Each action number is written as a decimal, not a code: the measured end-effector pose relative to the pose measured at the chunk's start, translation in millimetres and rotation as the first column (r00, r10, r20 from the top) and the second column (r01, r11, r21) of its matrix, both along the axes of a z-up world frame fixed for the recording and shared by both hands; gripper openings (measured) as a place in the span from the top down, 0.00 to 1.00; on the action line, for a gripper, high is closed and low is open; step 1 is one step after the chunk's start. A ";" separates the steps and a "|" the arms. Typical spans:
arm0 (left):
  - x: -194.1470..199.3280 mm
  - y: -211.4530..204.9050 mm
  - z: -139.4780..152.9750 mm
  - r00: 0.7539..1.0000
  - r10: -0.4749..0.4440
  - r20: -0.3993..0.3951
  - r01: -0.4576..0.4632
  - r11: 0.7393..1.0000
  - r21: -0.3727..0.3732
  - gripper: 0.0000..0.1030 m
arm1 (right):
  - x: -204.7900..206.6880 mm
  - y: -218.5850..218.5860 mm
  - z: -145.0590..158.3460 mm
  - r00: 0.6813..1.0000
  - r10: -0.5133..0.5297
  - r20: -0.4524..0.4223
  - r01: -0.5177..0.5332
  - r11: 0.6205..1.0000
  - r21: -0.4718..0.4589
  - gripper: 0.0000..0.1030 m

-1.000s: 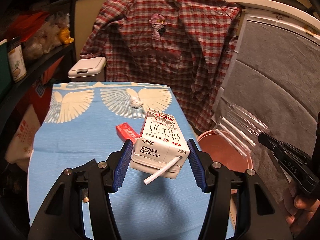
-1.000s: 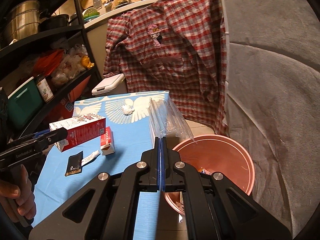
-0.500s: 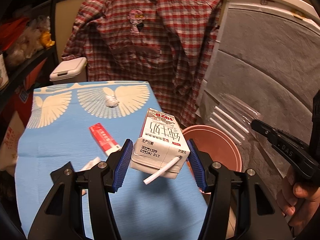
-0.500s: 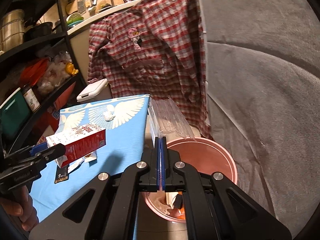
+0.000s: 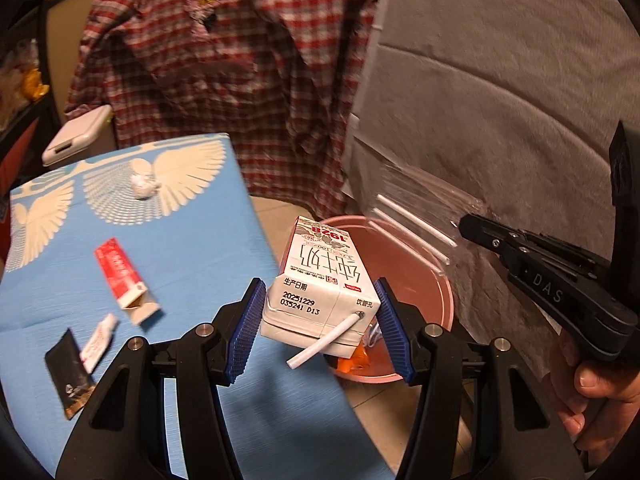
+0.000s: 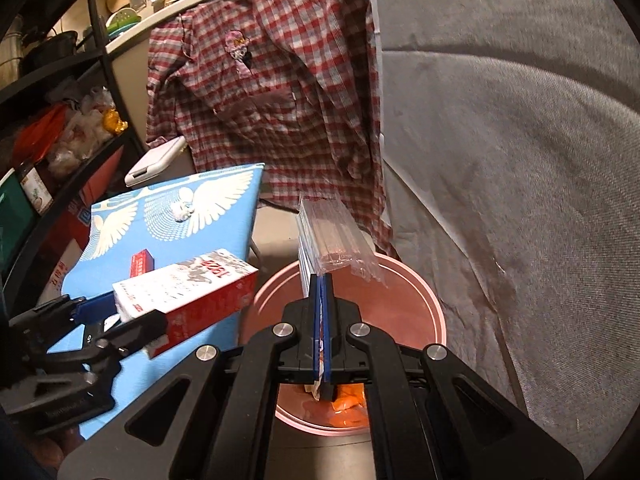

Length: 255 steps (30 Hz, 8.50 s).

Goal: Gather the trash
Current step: 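Open both tools over the pink bin to drop the carton and straw bag, then move the left tool to the black snack packet while the right tool approaches the red ointment box, then close the left tool on the black snack packet, then lift the black packet with the left tool while the right tool closes on the red ointment box, then carry the black packet with the left tool while the right tool carries the red box to the bin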

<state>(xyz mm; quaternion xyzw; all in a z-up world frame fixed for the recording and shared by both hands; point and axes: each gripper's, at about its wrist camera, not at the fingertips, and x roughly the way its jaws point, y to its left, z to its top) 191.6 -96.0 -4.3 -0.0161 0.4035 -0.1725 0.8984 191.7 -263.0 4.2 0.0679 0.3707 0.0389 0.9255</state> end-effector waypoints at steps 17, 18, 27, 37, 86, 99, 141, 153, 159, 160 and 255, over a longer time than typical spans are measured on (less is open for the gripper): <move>19.4 -28.2 -14.8 0.998 -0.045 -0.038 0.045 0.999 -0.003 0.46 | 6.5 -11.3 -4.7 0.999 -0.030 -0.022 0.031 0.999 0.039 0.78; 18.8 -25.2 -13.5 0.998 -0.044 -0.034 0.043 0.999 -0.004 0.46 | 6.3 -10.5 -4.0 0.999 -0.028 -0.019 0.028 0.999 0.038 0.78; 4.3 6.8 3.4 1.000 -0.020 0.009 0.021 1.000 -0.018 0.46 | -1.5 -3.6 5.6 1.000 -0.016 0.025 0.016 1.000 0.027 0.78; -22.2 58.0 25.2 0.996 0.047 0.072 -0.047 0.999 -0.001 0.52 | -15.1 27.5 19.2 0.996 0.047 0.075 -0.048 0.999 0.014 0.77; -6.8 275.1 -82.6 0.946 0.279 -0.164 -0.271 0.960 0.067 0.57 | 38.7 223.3 -51.7 0.906 0.423 0.001 -0.423 0.906 -0.004 0.67; 7.2 284.2 -103.8 0.936 0.281 -0.212 -0.278 0.960 0.047 0.56 | 70.9 251.8 -80.0 0.878 0.475 -0.053 -0.475 0.880 0.014 0.53; 7.2 230.3 -106.4 0.930 0.294 -0.219 -0.247 0.944 0.221 0.14 | 54.6 222.2 -61.5 0.888 0.457 -0.041 -0.458 0.889 -0.013 0.66; -10.9 265.8 -92.9 0.904 0.363 -0.226 -0.337 0.930 0.147 0.80 | 42.2 220.4 -50.1 0.883 0.468 -0.021 -0.469 0.883 -0.014 0.66; -14.2 268.8 -86.9 0.901 0.390 -0.191 -0.368 0.919 0.140 0.39 | 32.4 218.6 -43.8 0.886 0.463 -0.014 -0.463 0.886 -0.006 0.66; -13.6 268.0 -84.4 0.898 0.404 -0.177 -0.384 0.913 0.136 0.25 | 31.4 218.3 -43.0 0.886 0.463 -0.012 -0.463 0.886 -0.006 0.66; -27.0 104.8 28.2 0.944 0.316 0.094 -0.318 0.948 0.010 0.54 | -40.6 60.2 40.2 0.977 0.150 0.151 -0.143 0.988 -0.059 0.66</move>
